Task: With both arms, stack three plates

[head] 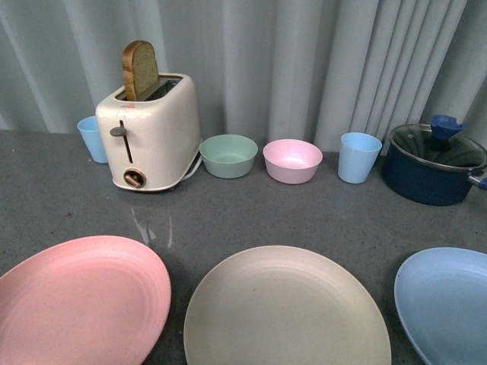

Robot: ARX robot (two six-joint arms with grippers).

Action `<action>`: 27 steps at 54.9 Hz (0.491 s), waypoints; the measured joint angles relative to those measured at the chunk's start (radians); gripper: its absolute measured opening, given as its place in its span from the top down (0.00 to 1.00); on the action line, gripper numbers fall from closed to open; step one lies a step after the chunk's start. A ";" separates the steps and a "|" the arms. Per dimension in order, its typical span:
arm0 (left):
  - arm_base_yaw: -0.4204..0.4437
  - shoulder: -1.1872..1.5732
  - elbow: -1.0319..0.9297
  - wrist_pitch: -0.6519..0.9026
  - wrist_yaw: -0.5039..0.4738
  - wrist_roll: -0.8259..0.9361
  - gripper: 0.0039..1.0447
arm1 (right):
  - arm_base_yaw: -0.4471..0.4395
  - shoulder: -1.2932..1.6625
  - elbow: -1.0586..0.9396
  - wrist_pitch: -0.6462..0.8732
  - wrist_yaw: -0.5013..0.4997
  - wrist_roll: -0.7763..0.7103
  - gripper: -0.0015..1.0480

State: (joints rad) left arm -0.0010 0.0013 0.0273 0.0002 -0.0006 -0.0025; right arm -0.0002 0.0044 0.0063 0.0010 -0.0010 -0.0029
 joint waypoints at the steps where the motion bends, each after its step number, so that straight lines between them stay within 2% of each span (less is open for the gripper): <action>1: 0.000 0.000 0.000 0.000 0.000 0.000 0.06 | 0.000 0.000 0.000 0.000 0.000 0.000 0.07; 27: 0.000 0.000 0.000 0.000 0.000 0.000 0.06 | 0.000 0.000 0.000 0.000 0.000 0.000 0.07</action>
State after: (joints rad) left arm -0.0010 0.0013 0.0273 0.0002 -0.0006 -0.0025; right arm -0.0002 0.0044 0.0063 0.0006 -0.0010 -0.0029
